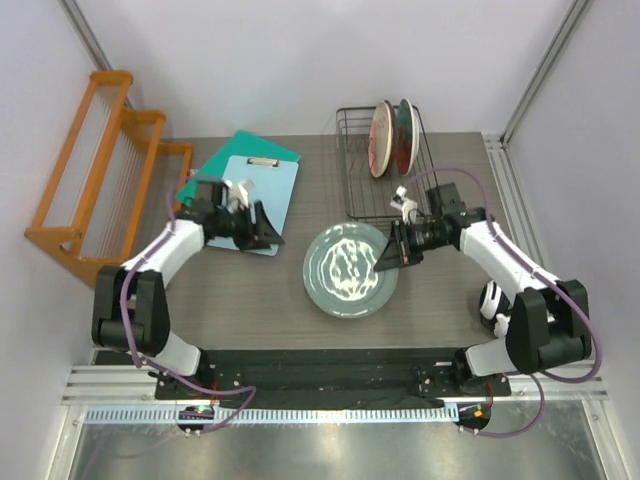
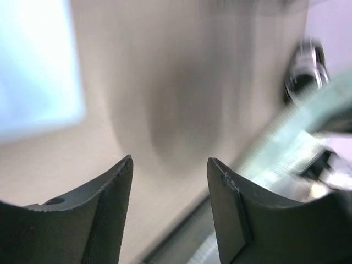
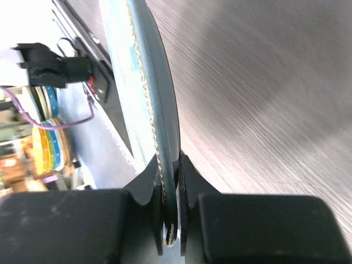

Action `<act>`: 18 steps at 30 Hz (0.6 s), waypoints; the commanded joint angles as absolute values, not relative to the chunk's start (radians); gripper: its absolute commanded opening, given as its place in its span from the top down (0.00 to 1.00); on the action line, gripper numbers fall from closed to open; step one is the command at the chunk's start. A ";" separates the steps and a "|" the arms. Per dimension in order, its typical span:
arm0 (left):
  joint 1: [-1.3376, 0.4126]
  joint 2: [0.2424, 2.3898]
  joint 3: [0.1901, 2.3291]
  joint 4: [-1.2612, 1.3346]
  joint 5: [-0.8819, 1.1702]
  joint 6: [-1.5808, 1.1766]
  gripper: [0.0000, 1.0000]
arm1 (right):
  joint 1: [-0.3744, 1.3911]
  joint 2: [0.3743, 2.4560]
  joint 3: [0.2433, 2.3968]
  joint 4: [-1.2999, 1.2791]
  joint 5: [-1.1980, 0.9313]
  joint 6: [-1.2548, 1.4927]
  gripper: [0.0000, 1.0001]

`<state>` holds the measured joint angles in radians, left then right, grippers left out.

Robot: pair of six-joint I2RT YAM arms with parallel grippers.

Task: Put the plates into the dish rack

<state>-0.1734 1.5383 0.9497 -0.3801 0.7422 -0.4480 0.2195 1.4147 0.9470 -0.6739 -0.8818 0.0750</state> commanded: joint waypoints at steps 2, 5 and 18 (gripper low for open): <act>-0.091 1.517 1.208 -0.472 0.598 -0.206 0.42 | 0.218 1.361 1.279 -0.852 -0.893 0.024 0.98; -0.086 1.548 1.322 -0.466 0.598 -0.268 0.42 | 0.216 1.445 1.500 -0.732 -0.769 0.124 0.99; -0.087 1.411 1.171 -0.367 0.640 -0.354 0.41 | 0.296 1.784 1.997 -0.266 -0.020 0.292 0.99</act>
<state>-0.0856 1.4818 1.2251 -0.4122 0.6289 -0.3317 0.2314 1.7985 1.9213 -0.5030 -0.2577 0.2588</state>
